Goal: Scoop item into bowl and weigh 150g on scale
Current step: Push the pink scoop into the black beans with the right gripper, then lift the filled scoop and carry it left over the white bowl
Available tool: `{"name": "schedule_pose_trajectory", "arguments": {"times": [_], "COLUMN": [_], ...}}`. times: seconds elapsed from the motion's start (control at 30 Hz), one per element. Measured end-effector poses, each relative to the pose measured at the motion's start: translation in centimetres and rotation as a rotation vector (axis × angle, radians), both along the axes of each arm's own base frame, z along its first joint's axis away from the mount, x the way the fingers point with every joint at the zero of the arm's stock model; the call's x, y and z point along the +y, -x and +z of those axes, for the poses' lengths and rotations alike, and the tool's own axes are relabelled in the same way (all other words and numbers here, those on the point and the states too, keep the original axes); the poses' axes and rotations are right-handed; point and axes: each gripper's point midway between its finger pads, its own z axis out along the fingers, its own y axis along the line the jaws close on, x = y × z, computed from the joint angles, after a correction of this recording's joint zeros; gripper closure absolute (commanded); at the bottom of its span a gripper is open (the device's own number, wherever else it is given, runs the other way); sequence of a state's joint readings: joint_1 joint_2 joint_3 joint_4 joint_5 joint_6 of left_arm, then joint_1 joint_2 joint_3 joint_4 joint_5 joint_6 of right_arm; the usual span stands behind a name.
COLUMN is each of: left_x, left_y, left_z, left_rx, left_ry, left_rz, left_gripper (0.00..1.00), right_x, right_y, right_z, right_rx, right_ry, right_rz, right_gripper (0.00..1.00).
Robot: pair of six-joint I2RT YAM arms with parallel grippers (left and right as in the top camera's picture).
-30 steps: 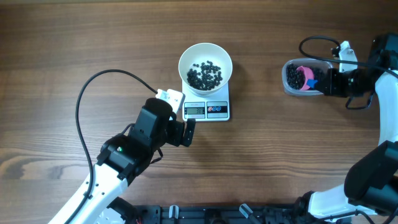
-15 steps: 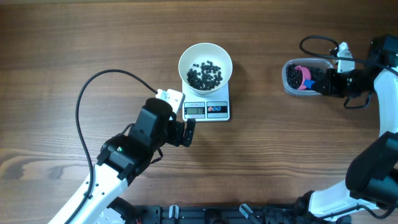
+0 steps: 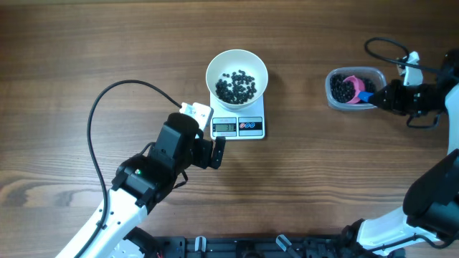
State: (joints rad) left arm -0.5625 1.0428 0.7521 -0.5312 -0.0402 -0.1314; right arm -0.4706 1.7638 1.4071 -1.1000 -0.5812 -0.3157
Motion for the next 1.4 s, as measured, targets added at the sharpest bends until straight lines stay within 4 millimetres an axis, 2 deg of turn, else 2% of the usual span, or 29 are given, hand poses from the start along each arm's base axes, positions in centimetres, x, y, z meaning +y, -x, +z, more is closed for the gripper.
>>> {"name": "schedule_pose_trajectory", "arguments": {"times": [0.43,0.7,1.13,1.4], "left_x": [0.0,0.0,0.0,0.0], "left_y": [0.0,0.0,0.0,0.0], "left_z": [0.0,0.0,0.0,0.0], "left_rx": [0.0,0.0,0.0,0.0], "left_ry": [0.0,0.0,0.0,0.0], "left_rz": [0.0,0.0,0.0,0.0], "left_gripper": [0.0,0.0,0.0,0.0], "right_x": [1.1,1.0,-0.4,-2.1], "right_y": [-0.6,-0.7,-0.7,-0.2], "right_z": [-0.5,-0.5,0.1,0.7], "right_rx": [0.002,0.008,-0.019,-0.038], "right_ry": [-0.129,-0.181,-0.25,-0.304], "right_rz": [-0.014,-0.045,-0.109,-0.175], "right_gripper": [0.96,0.96,0.96,0.96]}}
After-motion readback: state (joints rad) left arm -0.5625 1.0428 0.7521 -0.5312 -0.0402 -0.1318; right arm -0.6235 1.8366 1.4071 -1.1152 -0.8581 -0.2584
